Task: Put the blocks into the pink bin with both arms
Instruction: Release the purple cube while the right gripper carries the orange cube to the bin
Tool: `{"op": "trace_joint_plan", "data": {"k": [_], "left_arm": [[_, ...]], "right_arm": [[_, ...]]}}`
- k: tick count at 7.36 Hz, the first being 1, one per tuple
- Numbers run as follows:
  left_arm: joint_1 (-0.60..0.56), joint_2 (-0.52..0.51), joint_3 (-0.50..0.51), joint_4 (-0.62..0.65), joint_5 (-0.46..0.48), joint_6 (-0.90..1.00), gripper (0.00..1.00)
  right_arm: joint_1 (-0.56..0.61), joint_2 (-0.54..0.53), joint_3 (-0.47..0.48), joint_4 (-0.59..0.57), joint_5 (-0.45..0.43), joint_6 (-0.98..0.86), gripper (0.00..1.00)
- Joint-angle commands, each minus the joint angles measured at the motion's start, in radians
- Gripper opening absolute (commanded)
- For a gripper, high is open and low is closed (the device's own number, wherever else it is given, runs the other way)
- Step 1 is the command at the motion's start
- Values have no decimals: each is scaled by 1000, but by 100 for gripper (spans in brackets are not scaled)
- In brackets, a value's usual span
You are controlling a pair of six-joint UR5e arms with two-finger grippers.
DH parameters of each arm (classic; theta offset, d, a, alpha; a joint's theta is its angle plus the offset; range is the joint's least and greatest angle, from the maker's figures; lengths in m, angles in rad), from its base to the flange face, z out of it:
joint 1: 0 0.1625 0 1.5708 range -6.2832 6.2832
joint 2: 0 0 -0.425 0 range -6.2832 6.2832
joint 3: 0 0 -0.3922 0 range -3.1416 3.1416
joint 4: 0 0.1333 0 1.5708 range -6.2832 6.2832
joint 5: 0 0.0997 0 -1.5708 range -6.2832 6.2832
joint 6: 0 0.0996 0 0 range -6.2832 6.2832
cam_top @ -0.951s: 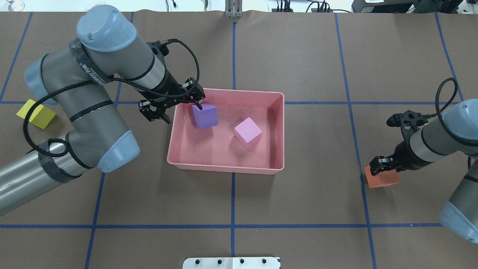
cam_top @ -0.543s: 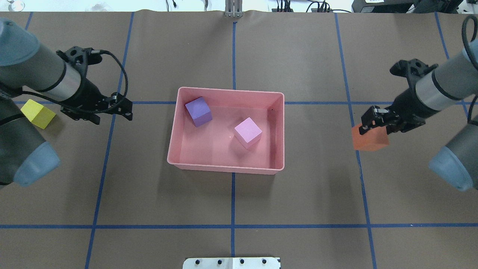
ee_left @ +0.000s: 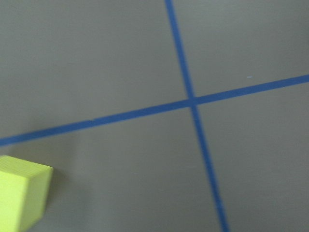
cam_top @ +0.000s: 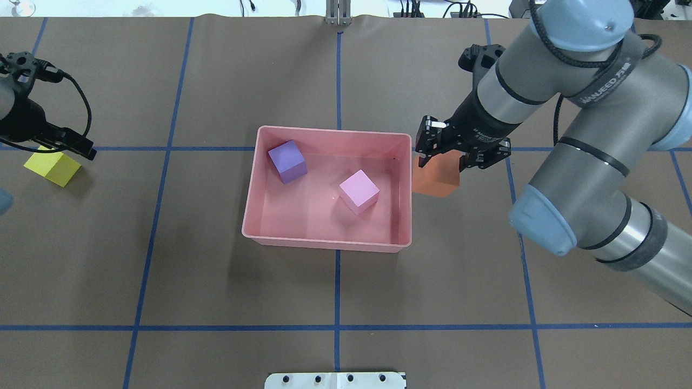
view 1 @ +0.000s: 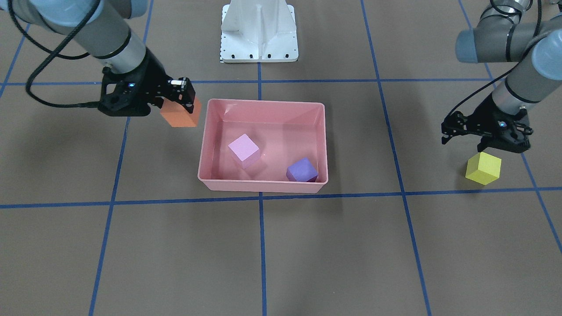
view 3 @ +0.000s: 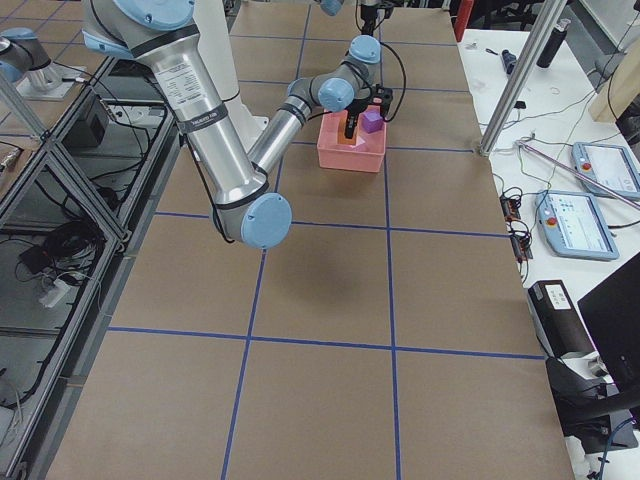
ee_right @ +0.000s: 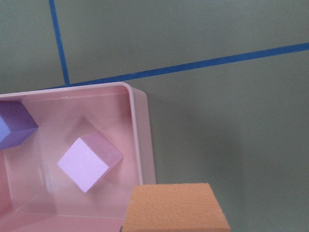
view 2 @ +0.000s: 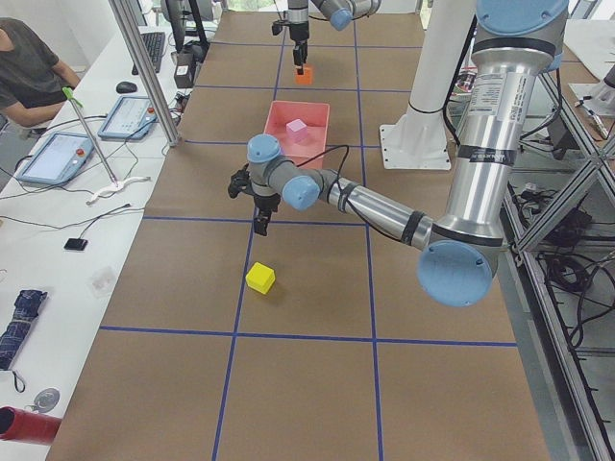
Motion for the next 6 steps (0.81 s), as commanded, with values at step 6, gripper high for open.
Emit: {"op": "trace_joint_plan", "data": {"k": [6], "left_arm": [[-68, -32, 353, -322, -2, 242, 100]], "right_arm": [[-247, 85, -99, 63, -232, 163, 0]]}}
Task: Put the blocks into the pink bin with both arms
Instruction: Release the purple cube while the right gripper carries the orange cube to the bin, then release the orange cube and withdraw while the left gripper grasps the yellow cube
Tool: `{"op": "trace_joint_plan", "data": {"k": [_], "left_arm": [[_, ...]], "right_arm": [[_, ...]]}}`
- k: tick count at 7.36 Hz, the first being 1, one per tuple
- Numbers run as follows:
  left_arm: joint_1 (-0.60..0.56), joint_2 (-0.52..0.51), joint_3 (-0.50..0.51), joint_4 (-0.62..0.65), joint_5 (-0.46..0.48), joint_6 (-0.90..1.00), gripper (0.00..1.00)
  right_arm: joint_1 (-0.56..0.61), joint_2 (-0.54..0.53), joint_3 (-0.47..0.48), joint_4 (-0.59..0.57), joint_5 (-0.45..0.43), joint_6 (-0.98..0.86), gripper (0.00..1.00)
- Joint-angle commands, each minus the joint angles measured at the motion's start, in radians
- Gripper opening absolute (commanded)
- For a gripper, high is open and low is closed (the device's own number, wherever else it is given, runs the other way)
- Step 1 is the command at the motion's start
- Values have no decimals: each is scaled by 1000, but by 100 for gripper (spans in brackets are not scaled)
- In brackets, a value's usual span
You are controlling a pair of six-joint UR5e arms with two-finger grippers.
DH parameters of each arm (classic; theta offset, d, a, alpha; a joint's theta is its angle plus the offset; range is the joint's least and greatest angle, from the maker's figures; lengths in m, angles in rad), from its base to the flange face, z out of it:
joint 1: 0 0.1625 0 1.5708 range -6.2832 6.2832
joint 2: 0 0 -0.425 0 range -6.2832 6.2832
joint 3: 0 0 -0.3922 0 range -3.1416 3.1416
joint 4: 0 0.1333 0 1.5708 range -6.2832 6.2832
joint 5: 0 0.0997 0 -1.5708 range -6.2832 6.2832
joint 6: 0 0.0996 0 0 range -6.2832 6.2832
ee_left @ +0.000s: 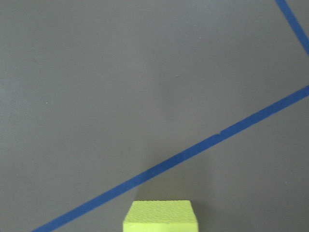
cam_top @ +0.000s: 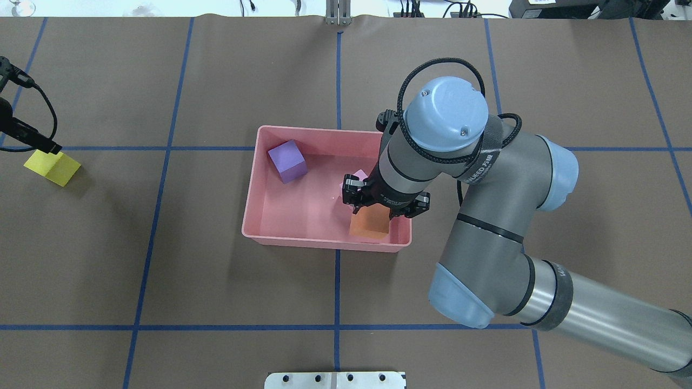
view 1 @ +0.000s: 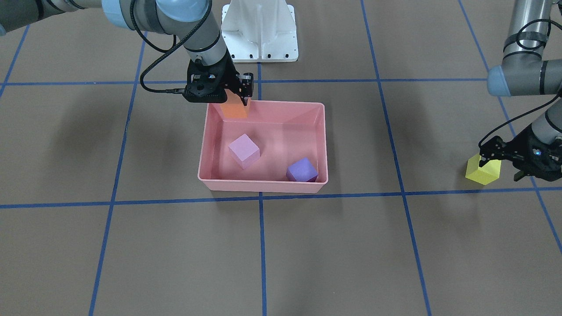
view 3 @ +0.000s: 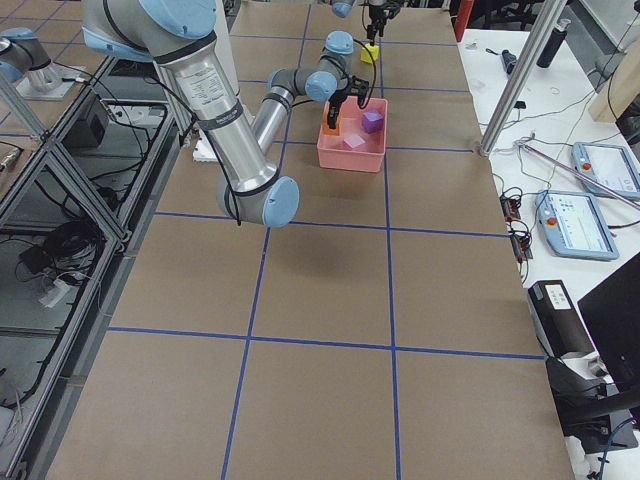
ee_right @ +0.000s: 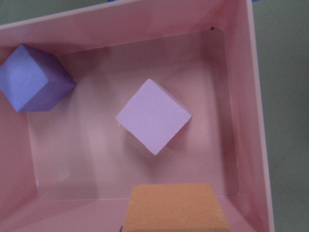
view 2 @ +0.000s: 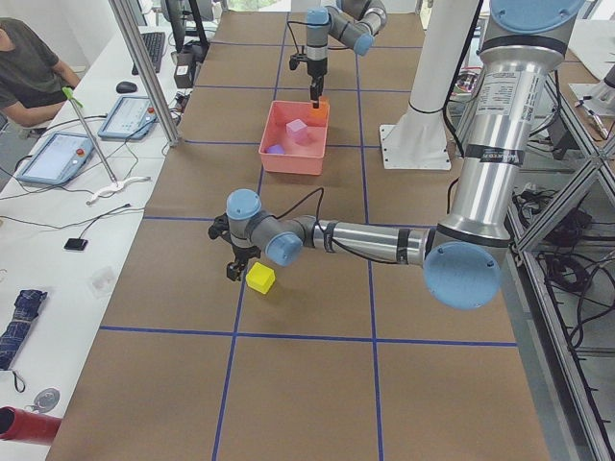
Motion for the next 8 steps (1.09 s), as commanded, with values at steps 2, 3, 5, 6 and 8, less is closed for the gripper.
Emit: {"op": "trace_joint_plan", "data": {"k": [2, 3, 5, 6, 8], "left_arm": [[7, -10, 58, -49, -1, -55, 100], [8, -10, 55, -50, -3, -96, 100], [8, -15, 57, -44, -147, -113, 100], [8, -19, 63, -41, -179, -112, 100], [8, -16, 84, -50, -170, -127, 100]], "right_arm": [[-31, -2, -28, 13, -19, 8, 65], [-36, -2, -30, 13, -32, 6, 99], [-7, 22, -4, 13, -39, 9, 100], [33, 34, -4, 12, -28, 8, 100], [131, 18, 43, 2, 60, 6, 100]]}}
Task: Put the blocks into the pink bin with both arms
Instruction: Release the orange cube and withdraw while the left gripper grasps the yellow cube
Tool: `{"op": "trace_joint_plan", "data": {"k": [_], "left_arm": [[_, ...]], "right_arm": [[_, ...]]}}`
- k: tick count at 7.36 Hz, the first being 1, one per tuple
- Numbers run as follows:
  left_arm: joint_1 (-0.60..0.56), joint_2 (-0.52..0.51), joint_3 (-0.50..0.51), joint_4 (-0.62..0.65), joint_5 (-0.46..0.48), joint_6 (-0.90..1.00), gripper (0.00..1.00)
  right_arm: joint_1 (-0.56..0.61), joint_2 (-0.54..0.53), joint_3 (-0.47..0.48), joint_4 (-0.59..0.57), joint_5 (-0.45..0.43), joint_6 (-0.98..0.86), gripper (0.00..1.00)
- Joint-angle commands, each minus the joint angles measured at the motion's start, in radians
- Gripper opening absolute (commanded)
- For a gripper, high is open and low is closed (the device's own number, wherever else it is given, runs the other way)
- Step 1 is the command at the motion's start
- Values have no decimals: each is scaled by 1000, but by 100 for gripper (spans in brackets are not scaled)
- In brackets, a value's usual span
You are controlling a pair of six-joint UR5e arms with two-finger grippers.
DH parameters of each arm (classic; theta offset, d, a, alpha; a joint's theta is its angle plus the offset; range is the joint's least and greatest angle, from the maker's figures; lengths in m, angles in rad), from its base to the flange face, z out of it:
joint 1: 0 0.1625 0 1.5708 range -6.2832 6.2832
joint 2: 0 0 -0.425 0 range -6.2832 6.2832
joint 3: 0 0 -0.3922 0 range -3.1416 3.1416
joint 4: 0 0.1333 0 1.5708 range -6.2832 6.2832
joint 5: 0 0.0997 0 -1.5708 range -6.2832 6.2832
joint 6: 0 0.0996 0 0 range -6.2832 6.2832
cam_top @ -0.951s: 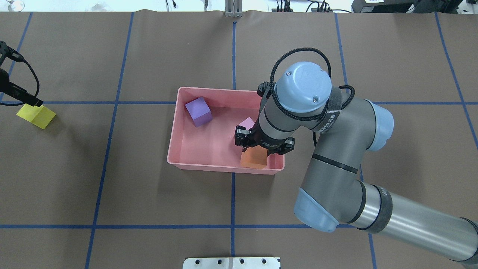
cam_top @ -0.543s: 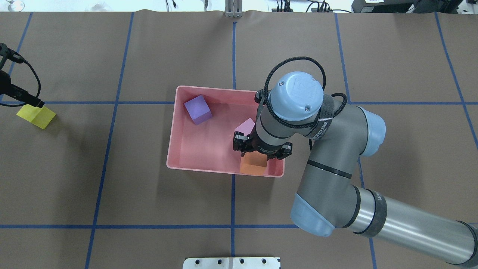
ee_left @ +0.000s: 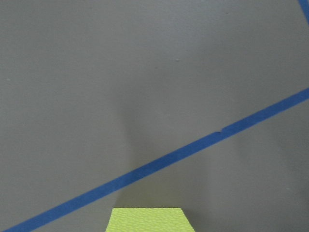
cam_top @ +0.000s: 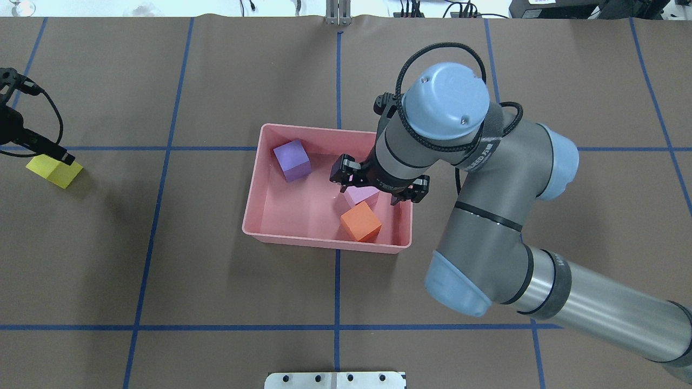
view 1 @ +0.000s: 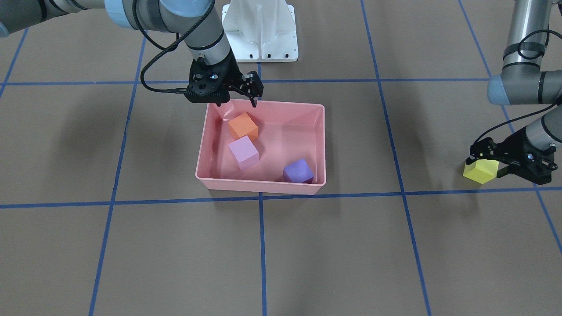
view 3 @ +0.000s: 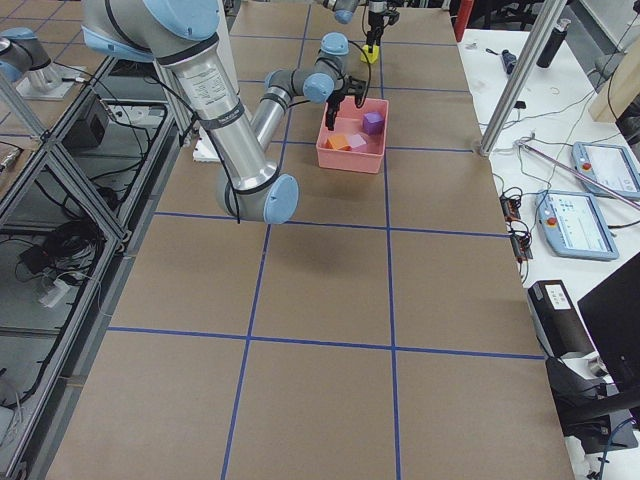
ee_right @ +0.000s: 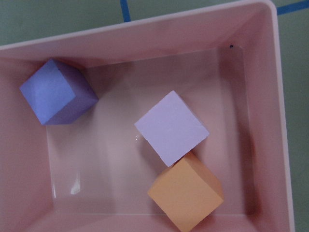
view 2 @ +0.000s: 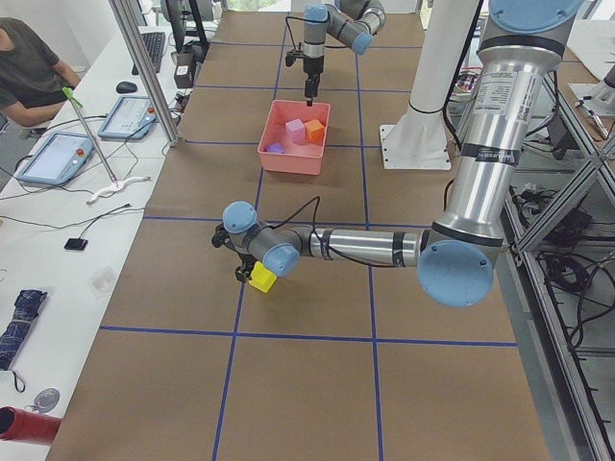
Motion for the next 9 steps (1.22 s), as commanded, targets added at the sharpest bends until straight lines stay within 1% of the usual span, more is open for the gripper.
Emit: {"op": "trace_joint_plan", "data": {"k": [1, 2, 3, 4, 5, 6, 7, 8, 9], "left_arm": [[0, 4, 15, -6, 43, -4, 100], [0, 5, 15, -8, 51, -9, 97], [0, 5, 12, -8, 53, -15, 34], [0, 0, 12, -6, 53, -17, 0], [0, -9, 6, 0, 47, -52, 0], [2, -20, -17, 0, 25, -131, 0], [2, -53, -62, 3, -57, -246, 0], [3, -69, -142, 3, -76, -409, 0], [5, -147, -173, 3, -88, -582, 0]], "right_arm": [[193, -79, 91, -6, 194, -12, 100], [266, -151, 131, -5, 254, -29, 100], [312, -215, 135, -5, 256, -38, 100], [346, -297, 150, -3, 258, -129, 100], [384, -392, 164, 0, 258, -278, 100], [424, -470, 162, 3, 259, -414, 100], [482, -538, 159, 3, 259, -530, 100], [547, -604, 152, 2, 261, -660, 100], [611, -653, 132, 2, 261, -795, 100]]}}
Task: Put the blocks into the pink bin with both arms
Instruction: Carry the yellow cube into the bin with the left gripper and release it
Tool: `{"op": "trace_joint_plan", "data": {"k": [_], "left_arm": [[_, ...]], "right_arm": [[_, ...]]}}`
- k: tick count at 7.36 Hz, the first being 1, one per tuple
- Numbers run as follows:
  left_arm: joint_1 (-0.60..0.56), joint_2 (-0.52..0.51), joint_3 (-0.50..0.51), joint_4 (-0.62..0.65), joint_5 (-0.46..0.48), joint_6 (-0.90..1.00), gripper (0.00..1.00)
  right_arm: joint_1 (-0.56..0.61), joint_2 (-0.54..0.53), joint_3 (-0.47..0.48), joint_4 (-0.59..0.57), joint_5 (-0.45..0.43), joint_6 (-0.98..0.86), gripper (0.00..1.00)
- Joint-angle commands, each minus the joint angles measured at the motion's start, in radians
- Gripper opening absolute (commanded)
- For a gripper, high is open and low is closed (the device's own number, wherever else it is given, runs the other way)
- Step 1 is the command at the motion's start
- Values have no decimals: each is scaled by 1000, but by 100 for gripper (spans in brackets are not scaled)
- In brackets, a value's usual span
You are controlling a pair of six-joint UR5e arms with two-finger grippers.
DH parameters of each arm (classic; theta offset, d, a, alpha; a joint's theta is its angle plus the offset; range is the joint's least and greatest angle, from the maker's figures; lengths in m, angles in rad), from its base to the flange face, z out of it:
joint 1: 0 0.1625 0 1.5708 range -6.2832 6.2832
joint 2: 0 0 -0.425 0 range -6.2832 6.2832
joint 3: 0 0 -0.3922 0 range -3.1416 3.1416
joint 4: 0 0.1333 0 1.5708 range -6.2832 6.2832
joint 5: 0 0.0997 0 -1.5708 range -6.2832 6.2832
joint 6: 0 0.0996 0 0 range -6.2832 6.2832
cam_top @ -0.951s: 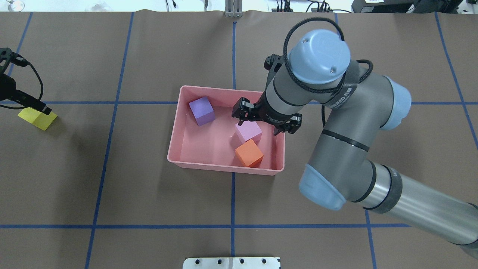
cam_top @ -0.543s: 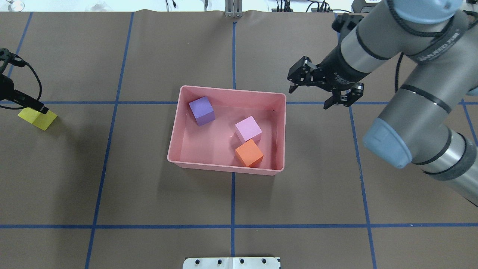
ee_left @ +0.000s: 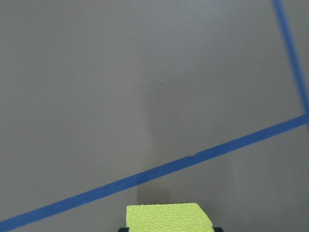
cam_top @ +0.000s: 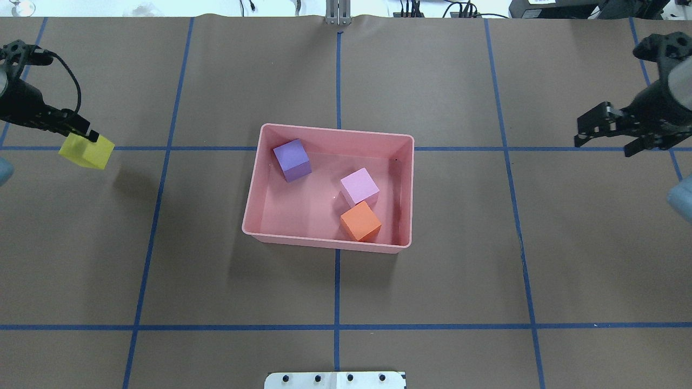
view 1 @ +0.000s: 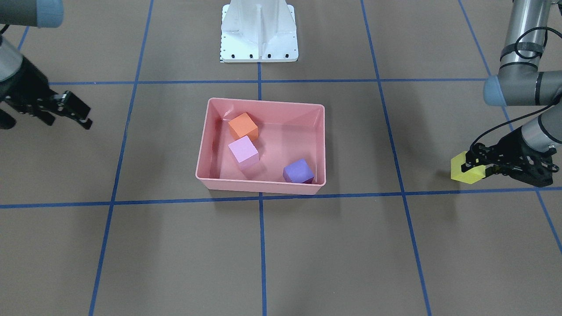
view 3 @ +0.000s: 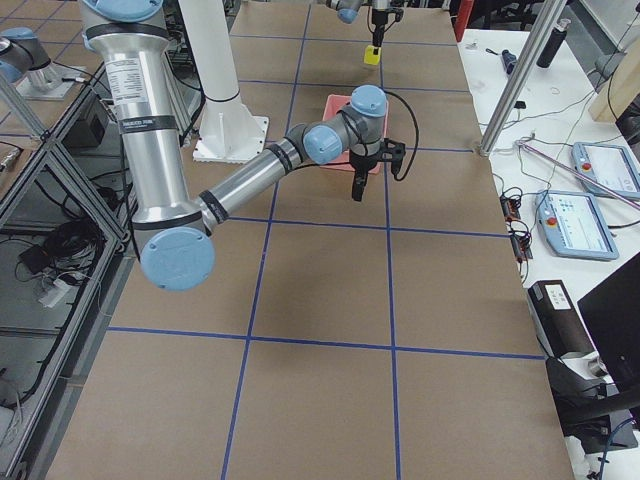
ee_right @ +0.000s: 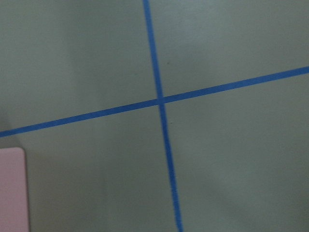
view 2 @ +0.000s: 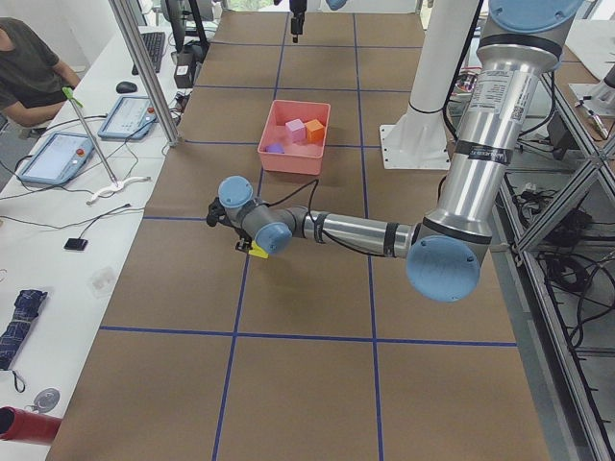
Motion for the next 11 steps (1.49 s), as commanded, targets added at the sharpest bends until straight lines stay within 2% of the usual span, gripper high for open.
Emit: {"op": "trace_joint_plan", "data": {"k": [1, 3, 4, 5, 6, 7, 9, 11], "left_arm": [[41, -146, -86, 1, -53, -371, 0], [167, -262, -161, 2, -34, -713, 0], [252, -279, -206, 2, 9, -833, 0], [373, -278, -258, 2, 126, -916, 0], [456, -274, -254, 2, 211, -919, 1], [483, -270, -248, 2, 256, -916, 99], [477, -267, -249, 2, 263, -911, 100], [410, -155, -283, 2, 226, -762, 100]], "right_arm": [[128, -95, -50, -2, 8, -274, 100], [197, -106, -129, -2, 45, -434, 100], [211, -103, -159, -2, 59, -477, 100], [214, -103, -162, -2, 62, -487, 100], [214, -103, -167, 0, 61, -492, 100], [214, -104, -170, 0, 62, -498, 100], [214, -110, -170, 0, 80, -507, 100], [228, -129, -170, 0, 76, -568, 100]]}}
